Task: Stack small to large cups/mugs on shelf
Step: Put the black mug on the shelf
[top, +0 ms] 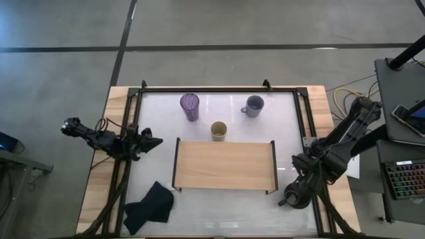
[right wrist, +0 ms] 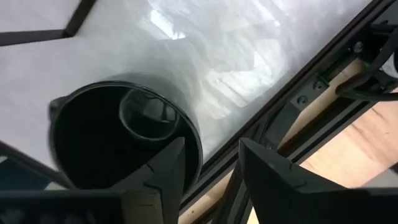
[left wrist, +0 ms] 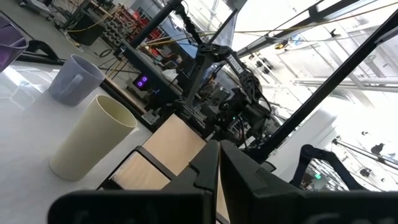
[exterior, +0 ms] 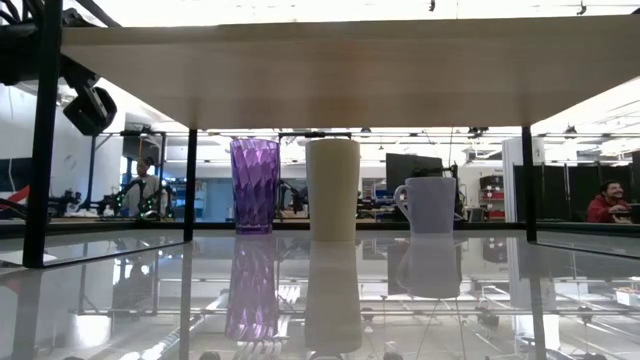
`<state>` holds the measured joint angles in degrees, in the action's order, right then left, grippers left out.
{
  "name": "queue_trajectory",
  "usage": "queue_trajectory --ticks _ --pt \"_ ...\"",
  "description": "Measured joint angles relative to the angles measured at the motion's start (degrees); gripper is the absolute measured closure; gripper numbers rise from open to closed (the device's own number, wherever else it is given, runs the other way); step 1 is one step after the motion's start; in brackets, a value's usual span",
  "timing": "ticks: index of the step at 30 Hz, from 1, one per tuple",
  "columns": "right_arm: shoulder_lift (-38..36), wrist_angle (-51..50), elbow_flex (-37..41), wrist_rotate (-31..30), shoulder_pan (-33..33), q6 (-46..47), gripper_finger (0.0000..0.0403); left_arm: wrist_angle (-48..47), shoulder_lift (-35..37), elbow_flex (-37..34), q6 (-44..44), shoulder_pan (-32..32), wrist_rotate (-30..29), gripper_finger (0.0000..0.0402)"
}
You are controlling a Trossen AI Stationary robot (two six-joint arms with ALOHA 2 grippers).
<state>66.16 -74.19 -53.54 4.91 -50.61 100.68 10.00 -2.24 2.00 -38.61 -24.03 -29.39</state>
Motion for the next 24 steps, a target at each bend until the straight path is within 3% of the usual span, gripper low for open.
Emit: queue_trajectory --ticks 13,24 --pt "4.4 3.6 0.1 0.0 -0.2 -5.8 0.0256 0.0 0.0 0.0 0.0 0.0 -0.6 0.0402" --pt "6.2 4.6 0.2 0.9 -0.2 -13.6 0.0285 0.0 0.0 0.0 0.0 0.0 -1.2 0.0402"
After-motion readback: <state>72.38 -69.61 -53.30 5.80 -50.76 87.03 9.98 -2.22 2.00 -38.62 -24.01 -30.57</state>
